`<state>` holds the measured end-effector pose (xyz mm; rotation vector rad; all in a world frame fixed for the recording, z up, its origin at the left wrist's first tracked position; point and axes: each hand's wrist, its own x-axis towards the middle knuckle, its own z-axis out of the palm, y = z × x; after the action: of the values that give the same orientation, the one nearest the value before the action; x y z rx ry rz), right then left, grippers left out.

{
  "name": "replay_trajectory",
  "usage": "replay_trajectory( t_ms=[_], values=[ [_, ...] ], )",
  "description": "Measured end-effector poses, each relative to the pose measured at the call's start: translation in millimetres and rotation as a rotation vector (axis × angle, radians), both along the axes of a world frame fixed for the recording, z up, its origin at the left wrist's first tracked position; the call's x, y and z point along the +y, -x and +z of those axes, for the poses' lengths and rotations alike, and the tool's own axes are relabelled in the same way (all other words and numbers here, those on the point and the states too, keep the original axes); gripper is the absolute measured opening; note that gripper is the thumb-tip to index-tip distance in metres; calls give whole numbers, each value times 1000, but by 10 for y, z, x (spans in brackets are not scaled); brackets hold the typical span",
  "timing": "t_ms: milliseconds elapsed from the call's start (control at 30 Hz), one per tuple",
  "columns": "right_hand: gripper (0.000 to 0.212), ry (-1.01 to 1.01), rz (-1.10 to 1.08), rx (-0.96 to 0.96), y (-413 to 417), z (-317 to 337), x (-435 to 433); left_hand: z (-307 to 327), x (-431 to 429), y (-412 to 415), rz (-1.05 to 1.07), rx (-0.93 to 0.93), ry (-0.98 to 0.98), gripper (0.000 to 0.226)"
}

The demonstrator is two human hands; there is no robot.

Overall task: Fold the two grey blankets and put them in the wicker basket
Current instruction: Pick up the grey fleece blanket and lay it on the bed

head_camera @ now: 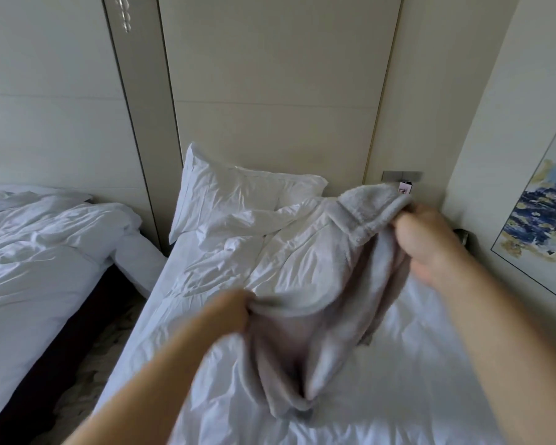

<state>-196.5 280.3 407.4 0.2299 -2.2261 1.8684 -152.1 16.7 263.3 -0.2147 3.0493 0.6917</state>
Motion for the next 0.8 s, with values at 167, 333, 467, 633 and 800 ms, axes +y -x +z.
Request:
replay_trajectory(
  t_ms=[167, 333, 467, 633, 800],
  values=[
    [11, 77, -22, -128, 135, 30, 217, 833, -825, -5, 448, 318, -15, 29],
    [14, -87, 133, -242, -61, -187, -228, 801, -475, -275, 54, -217, 39, 104],
    [7, -434, 414, -23, -347, -280, -677, 906, 165, -362, -197, 161, -377, 135],
    [15, -578, 535, 109, -474, -320, -768, 879, 270, -319, -254, 249, -202, 19],
    [18, -499, 400, 124, -393, -432, -498, 666, 145, -330, -200, 64, -97, 21]
  ],
)
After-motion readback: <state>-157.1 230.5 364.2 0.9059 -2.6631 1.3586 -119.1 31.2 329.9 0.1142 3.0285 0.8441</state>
